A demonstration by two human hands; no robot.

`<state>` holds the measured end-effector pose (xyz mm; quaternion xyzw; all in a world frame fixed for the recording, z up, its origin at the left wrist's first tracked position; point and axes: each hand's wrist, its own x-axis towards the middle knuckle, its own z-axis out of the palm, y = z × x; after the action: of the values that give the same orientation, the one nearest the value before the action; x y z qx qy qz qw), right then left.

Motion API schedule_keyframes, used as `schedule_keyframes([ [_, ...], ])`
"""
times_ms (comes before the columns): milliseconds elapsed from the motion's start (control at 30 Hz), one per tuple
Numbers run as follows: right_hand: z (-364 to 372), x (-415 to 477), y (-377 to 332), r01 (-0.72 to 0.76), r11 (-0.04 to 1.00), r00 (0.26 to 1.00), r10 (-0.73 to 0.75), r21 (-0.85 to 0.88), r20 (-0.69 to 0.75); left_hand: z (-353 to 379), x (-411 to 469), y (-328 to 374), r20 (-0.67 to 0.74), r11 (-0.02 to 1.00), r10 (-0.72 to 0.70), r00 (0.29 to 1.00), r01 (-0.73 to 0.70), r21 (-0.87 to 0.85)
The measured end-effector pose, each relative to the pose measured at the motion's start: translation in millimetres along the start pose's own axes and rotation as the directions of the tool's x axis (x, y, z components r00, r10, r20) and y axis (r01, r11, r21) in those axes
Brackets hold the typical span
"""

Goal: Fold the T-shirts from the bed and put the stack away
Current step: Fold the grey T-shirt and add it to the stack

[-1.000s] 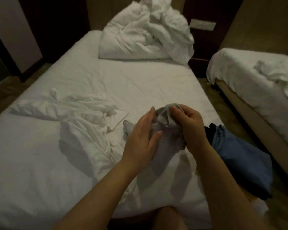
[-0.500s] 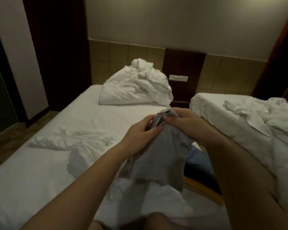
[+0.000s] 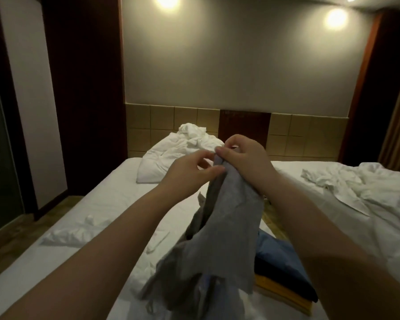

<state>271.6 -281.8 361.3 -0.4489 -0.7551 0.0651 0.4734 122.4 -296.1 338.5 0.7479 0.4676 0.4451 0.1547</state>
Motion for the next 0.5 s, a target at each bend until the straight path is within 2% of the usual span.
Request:
schedule_keyframes([
  [100, 6.5, 0.2, -4.3, -0.100, 0.984, 0.995, 0.094, 0.150, 0.044, -5.3, 2.1, 2.6, -0.025, 0.999, -0.038, 0.999, 0.037, -0.034],
  [200, 15.8, -6.1, -7.0, -0.241, 0.890, 0.970, 0.206, 0.386, 0.131, -4.0, -3.5, -4.4, 0.119, 0.937, -0.160, 0.980, 0.189, -0.293],
  [300, 28.9, -13.9, -3.9, -0.268, 0.881, 0.961, 0.213, 0.389, 0.177, -0.4, -9.9, -16.0, 0.230, 0.864, -0.174, 0.958, 0.261, -0.430],
  [433, 39.6, -26.3, 4.9, -0.374, 0.770, 0.911, 0.201, 0.517, 0.360, 1.6, -11.2, -32.4, 0.163, 0.845, -0.222, 0.961, 0.273, -0.460],
  [500, 43.7, -30.7, 11.7, -0.385, 0.770, 0.904, 0.204, 0.509, 0.375, 3.1, -11.8, -39.6, 0.150, 0.855, -0.237, 0.960, 0.279, -0.437],
])
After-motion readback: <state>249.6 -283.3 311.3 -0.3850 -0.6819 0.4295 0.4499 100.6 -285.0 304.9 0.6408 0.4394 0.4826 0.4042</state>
